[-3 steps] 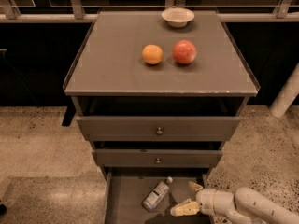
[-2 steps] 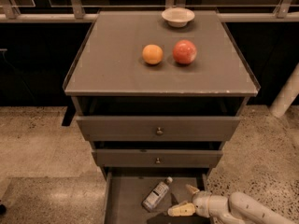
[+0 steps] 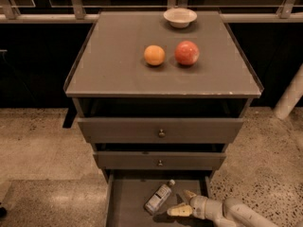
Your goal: Pick blue plastic bottle from bottom drawer and place on counter
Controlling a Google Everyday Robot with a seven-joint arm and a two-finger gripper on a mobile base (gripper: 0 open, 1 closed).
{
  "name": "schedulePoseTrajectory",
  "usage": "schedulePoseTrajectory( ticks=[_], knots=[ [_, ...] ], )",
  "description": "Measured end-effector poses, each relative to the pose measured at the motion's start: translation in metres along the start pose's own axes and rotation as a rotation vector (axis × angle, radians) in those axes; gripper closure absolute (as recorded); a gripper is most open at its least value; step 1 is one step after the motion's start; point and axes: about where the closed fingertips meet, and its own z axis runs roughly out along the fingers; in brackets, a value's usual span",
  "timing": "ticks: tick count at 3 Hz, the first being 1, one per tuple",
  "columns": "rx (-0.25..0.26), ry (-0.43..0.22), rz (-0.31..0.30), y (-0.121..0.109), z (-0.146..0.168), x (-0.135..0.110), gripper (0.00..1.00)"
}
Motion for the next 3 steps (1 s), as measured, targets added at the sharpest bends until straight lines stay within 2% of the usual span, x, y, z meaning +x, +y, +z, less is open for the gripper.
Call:
schedulePoseTrajectory(
  ticks=[1, 2, 3],
  knots=[
    [0.015, -0.011, -0.002, -0.009, -0.001, -0.001, 0.00],
    [0.028, 0.001, 0.005, -0.009, 0.011, 0.007, 0.00],
    [-0.011, 0.017, 0.014, -0.007, 0.042, 0.016, 0.00]
  ],
)
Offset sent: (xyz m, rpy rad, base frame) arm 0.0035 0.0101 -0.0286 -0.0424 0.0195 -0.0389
